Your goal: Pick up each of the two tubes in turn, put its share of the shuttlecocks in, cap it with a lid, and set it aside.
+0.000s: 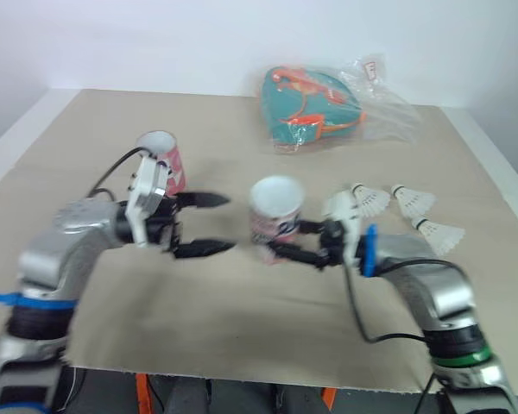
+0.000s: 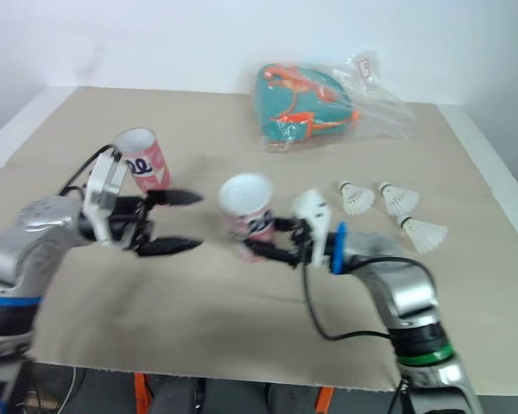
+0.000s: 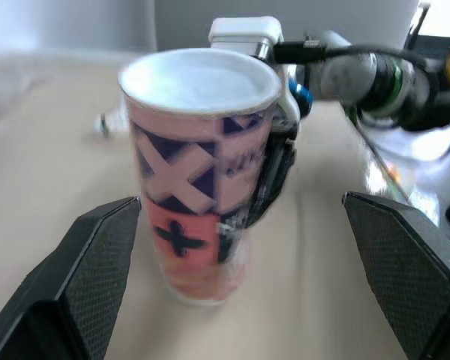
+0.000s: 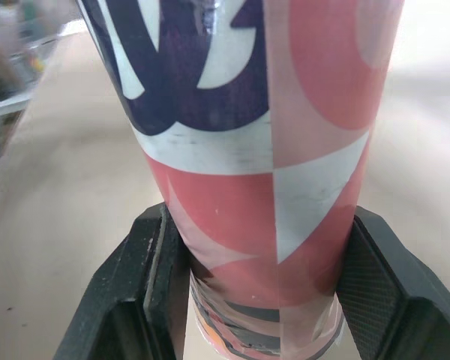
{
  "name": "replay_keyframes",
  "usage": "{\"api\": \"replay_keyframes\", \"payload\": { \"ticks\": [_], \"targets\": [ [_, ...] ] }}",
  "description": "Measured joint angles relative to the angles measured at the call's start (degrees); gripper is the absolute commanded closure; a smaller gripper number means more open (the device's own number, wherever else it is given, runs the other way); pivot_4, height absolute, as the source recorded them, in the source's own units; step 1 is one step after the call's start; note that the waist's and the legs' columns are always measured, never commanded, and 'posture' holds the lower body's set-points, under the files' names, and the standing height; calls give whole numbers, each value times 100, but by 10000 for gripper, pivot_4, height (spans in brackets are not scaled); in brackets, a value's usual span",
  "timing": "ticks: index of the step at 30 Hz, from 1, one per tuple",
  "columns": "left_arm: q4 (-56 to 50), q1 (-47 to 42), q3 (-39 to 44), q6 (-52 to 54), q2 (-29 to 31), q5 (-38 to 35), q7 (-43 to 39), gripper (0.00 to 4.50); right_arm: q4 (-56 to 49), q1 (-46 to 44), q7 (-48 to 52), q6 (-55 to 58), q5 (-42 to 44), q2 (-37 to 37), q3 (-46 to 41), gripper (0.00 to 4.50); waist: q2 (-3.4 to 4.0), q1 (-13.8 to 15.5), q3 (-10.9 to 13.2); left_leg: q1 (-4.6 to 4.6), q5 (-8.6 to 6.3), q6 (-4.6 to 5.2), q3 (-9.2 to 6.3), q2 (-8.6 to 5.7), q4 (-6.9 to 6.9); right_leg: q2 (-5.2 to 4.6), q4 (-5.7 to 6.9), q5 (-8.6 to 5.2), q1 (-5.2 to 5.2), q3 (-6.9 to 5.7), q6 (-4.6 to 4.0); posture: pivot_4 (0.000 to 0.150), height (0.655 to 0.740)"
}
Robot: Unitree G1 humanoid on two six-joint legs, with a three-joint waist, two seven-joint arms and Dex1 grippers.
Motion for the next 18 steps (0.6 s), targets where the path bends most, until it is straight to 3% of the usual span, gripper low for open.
{"api": "replay_keyframes", "payload": {
  "ticks": [5,9,18],
  "targets": [
    [619,-408,-488,-381,-765,301,-31,0,339,236,-994,10,330,-507,-2410,17684,0,14,-1,0,0,1,-1,-11,-2,-7,-3,2,4,4,3,1500,7400],
    [1124,-618,-854,-713,-1237,622,-124,0,959,734,-2122,-24,73,-602,-3858,17684,13,6,-7,1,-2,5,-4,-20,-5,-11,-2,1,4,7,3,1500,7400],
    [1497,-731,-1080,-822,-1527,844,-367,0,1481,1581,-3151,-91,90,-278,-5185,17684,45,-166,-17,41,4,18,6,-22,-7,-10,2,4,33,21,13,1500,7400]
  ]
}}
